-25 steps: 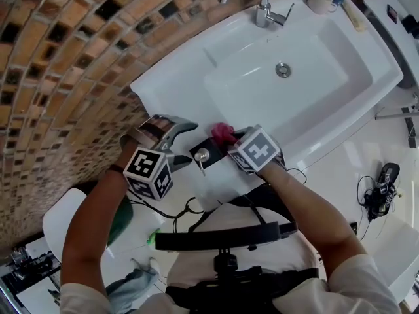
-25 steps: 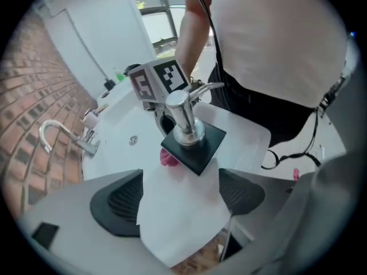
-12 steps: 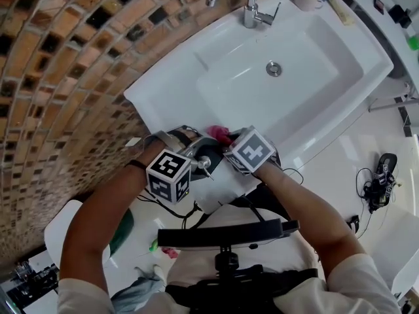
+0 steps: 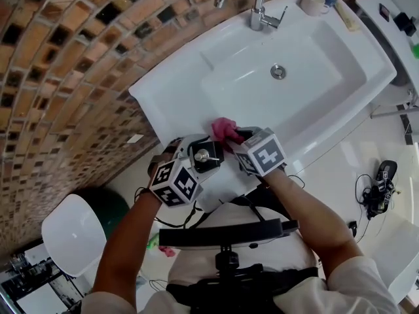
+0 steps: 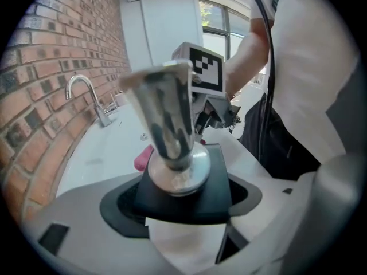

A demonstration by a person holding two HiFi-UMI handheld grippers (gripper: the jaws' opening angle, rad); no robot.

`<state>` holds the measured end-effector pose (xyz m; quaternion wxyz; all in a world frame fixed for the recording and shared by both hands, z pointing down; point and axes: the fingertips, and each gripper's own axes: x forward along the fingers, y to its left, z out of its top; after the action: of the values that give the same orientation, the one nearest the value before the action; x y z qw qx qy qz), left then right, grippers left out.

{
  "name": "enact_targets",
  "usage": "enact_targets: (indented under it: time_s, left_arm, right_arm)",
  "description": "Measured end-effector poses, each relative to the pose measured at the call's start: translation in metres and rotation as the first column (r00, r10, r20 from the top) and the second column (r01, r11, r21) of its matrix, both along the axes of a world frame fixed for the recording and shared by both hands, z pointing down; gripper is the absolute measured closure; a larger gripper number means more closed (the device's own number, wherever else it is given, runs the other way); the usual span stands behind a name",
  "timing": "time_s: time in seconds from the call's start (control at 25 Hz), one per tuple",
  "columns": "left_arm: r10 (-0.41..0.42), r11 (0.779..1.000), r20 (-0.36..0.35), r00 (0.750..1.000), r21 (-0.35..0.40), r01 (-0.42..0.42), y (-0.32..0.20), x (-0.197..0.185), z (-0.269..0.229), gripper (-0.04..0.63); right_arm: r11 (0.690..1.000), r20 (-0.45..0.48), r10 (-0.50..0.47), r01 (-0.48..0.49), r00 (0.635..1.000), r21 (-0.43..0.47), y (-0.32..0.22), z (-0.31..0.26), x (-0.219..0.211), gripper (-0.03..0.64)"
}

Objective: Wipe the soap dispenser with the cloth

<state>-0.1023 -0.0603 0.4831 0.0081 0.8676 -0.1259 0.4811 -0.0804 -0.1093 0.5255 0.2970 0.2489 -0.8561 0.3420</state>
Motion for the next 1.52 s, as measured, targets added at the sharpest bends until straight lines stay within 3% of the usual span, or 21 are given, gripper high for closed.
enact_targets:
  time_s: [0.28,0.44,0.56,0.8,1.24,1.52]
  left_arm:
    - [-0.204,0.979,-0.03,0.978,-0.009,0.204,-0.01,0.001,-0.001,0.226]
    - [-0.248,0.969,-0.04,0.968,-0.022,0.247,-0.01,0.004,-0.001,0.238]
    - [-0.258,0.966,-0.041,0.965,-0.021,0.258,-0.011,0.004,-0.001,0.238]
    - [-0.279,0.96,-0.041,0.96,-0.022,0.278,-0.011,0.004,0.0,0.238]
    - [-0.298,0.954,-0.04,0.954,-0.031,0.297,-0.011,0.004,0.0,0.239]
    - [-0.307,0.951,-0.043,0.951,-0.036,0.306,-0.011,0.004,0.001,0.242]
  right_arm:
    - [0.997,0.23,0.072,-0.065,0.971,-0.036,-0.002,-0.059,0.007,0.499]
    - [0.999,0.35,0.051,-0.042,0.935,-0.033,0.003,-0.101,0.004,0.499]
    - [0.999,0.373,0.021,-0.008,0.928,-0.037,0.009,-0.111,0.001,0.499]
    - [0.995,0.321,0.03,0.001,0.946,-0.095,0.018,-0.077,-0.002,0.499]
    - [0.992,0.155,-0.044,0.061,0.987,-0.106,0.024,-0.027,-0.003,0.5]
    - [0.989,-0.009,-0.114,0.112,0.993,-0.094,0.024,0.008,-0.003,0.5]
